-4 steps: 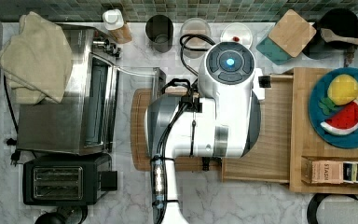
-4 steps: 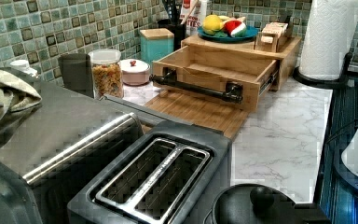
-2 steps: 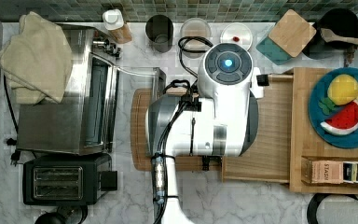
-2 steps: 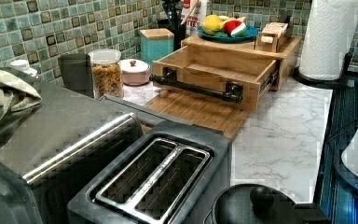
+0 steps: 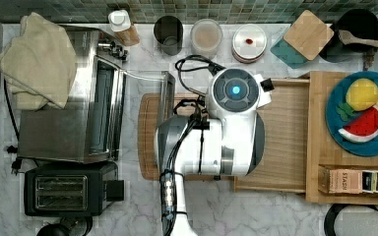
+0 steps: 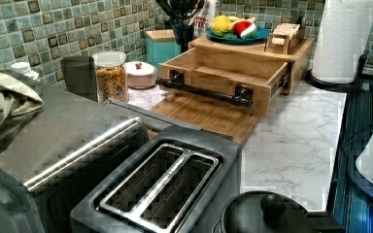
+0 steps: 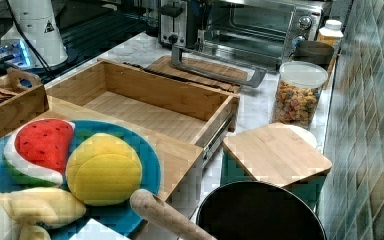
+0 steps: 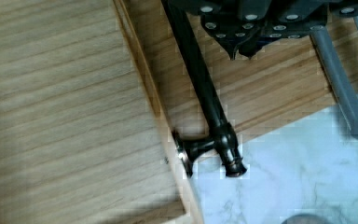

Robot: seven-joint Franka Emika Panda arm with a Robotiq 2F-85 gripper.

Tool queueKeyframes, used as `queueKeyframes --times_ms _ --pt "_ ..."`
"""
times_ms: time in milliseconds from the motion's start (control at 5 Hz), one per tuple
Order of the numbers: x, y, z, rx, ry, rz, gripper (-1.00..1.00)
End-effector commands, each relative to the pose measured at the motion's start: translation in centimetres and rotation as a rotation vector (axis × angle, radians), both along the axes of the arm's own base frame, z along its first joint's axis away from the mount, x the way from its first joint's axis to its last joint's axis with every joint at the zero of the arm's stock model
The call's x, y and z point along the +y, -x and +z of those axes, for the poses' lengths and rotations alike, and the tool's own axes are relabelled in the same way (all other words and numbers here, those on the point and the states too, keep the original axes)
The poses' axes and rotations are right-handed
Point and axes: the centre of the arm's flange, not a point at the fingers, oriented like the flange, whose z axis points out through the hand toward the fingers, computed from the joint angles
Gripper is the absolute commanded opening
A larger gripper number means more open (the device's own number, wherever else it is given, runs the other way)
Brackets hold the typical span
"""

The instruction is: Close the drawer.

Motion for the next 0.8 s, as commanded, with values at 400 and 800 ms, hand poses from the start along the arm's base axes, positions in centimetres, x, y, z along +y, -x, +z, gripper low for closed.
queueKeyframes --times_ms 400,800 --pt "9.6 4.0 -5.1 -0.019 0.05 0.173 -1.0" --pt "10.9 3.2 -8.6 -0.021 0.173 0.15 -1.0"
